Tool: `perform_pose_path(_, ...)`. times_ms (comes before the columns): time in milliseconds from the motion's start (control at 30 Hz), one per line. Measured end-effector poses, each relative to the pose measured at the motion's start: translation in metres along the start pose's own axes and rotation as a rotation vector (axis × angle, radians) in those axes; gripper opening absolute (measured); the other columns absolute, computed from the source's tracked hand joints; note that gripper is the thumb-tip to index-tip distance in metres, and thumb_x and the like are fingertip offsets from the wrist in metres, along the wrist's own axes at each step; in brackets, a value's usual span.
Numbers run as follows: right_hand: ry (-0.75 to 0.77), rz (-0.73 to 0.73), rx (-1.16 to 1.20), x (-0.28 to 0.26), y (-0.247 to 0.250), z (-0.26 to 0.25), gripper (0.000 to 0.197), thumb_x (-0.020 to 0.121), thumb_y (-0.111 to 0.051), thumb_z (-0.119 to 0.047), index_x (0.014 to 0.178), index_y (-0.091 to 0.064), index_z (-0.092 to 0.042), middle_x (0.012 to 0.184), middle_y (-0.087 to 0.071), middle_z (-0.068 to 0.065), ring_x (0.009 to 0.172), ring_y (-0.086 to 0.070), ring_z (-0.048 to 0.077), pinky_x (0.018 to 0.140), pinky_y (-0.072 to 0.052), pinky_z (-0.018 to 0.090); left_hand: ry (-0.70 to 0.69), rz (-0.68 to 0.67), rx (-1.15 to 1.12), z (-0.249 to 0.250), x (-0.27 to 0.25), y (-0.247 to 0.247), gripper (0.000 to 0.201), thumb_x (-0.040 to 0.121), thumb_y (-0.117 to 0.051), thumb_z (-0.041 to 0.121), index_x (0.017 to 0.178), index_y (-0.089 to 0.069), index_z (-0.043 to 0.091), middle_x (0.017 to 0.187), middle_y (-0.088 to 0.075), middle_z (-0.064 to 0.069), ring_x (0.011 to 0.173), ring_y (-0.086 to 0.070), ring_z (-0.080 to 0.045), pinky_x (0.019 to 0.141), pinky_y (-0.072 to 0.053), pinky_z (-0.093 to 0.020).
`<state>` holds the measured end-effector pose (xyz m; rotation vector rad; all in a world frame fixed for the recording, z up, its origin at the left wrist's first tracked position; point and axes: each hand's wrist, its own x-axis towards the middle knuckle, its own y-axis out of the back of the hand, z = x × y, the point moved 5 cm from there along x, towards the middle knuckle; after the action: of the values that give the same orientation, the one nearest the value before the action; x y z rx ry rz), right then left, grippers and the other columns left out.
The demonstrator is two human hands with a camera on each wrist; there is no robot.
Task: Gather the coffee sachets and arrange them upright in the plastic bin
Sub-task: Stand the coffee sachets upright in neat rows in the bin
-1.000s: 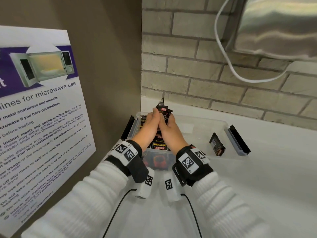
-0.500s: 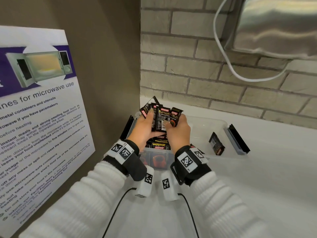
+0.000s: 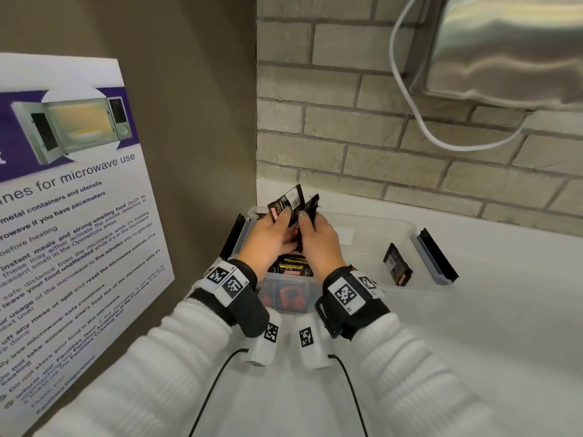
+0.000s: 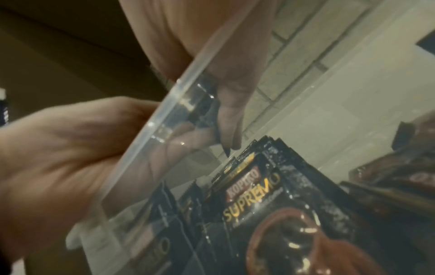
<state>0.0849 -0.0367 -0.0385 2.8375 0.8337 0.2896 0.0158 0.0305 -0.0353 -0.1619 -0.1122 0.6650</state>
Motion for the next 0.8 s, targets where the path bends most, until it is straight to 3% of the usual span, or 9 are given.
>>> perform_pose_path(100,-0.116,0.065,0.177,0.004,0.004,0.010,0.019,0.099,-0.037,-0.024,0.106,-0.054,-0.018,0.110,-0.064,0.013,0.102,-0.061,0.027,0.095,-0.049,0.047,0.017,0.019,-0.046,-0.001,0.001,0.001,0.028,0.100,-0.037,0.023,0.123,-0.049,0.010,0.122,-0.060,-0.010,0.117,-0.057,-0.017,0.069,-0.055,-0.015)
perform_pose_path(167,-0.185,0.048,0.324,0.003,0.006,0.011,0.018,0.099,-0.037,-0.018,0.105,-0.054,-0.017,0.106,-0.064,0.012,0.099,-0.063,0.026,0.091,-0.052,0.044,0.022,0.033,-0.090,-0.003,0.003,0.003,0.023,0.100,-0.039,0.023,0.117,-0.050,0.012,0.125,-0.059,-0.012,0.117,-0.057,-0.016,0.076,-0.055,-0.020)
perform_pose_path(300,-0.222,0.007,0.557,0.003,0.011,0.010,0.022,0.099,-0.037,-0.010,0.113,-0.055,-0.012,0.093,-0.065,0.007,0.085,-0.064,0.019,0.077,-0.054,0.036,0.006,0.064,-0.117,-0.004,0.006,0.008,0.030,0.100,-0.040,0.026,0.122,-0.053,0.011,0.123,-0.062,-0.008,0.106,-0.062,-0.010,0.085,-0.055,-0.028)
perform_pose_path(367,-0.230,0.026,0.559,0.005,0.013,0.012,0.022,0.099,-0.037,-0.010,0.111,-0.056,-0.013,0.088,-0.065,0.004,0.079,-0.063,0.016,0.073,-0.054,0.035,-0.008,0.100,-0.098,-0.003,0.005,0.011,0.024,0.099,-0.042,0.027,0.116,-0.055,0.017,0.118,-0.062,-0.004,0.100,-0.061,-0.008,0.084,-0.054,-0.028)
perform_pose_path(500,-0.239,0.121,0.475,0.006,0.017,0.018,0.019,0.097,-0.041,-0.008,0.103,-0.059,-0.013,0.092,-0.067,0.007,0.082,-0.064,0.021,0.079,-0.054,0.039,-0.086,0.263,-0.128,0.000,0.005,0.023,0.018,0.094,-0.052,0.019,0.112,-0.051,0.016,0.116,-0.062,-0.005,0.100,-0.061,-0.012,0.087,-0.052,-0.030)
perform_pose_path(567,-0.219,0.193,0.449,0.006,0.023,0.020,0.020,0.094,-0.045,-0.002,0.088,-0.058,-0.016,0.085,-0.065,0.005,0.075,-0.062,0.018,0.065,-0.053,0.030,-0.135,0.311,-0.155,0.000,0.004,0.027,0.024,0.091,-0.057,0.013,0.114,-0.049,0.015,0.110,-0.063,-0.004,0.100,-0.061,-0.014,0.082,-0.052,-0.027)
perform_pose_path(633,-0.211,0.239,0.471,0.006,0.026,0.021,0.019,0.092,-0.048,0.000,0.089,-0.057,-0.015,0.083,-0.064,0.002,0.073,-0.062,0.016,0.061,-0.052,0.027,-0.170,0.265,-0.138,0.003,0.003,0.027,0.024,0.093,-0.053,0.009,0.113,-0.051,0.020,0.105,-0.063,0.000,0.097,-0.060,-0.014,0.073,-0.051,-0.022)
perform_pose_path(700,-0.207,0.240,0.488,0.005,0.025,0.021,0.018,0.093,-0.049,-0.001,0.104,-0.060,-0.011,0.095,-0.068,0.005,0.081,-0.065,0.019,0.072,-0.056,0.033,-0.172,0.154,-0.048,0.008,0.003,0.024,0.029,0.097,-0.042,0.007,0.117,-0.053,0.025,0.111,-0.062,-0.001,0.098,-0.059,-0.015,0.069,-0.050,-0.017)
perform_pose_path(800,-0.184,0.188,0.487,0.006,0.023,0.021,0.023,0.096,-0.042,-0.003,0.101,-0.062,-0.013,0.087,-0.068,0.003,0.071,-0.064,0.015,0.063,-0.054,0.027,-0.159,0.016,0.283,0.019,0.005,0.021,0.036,0.100,-0.035,0.010,0.124,-0.050,0.032,0.115,-0.059,-0.003,0.102,-0.058,-0.015,0.086,-0.050,-0.027)
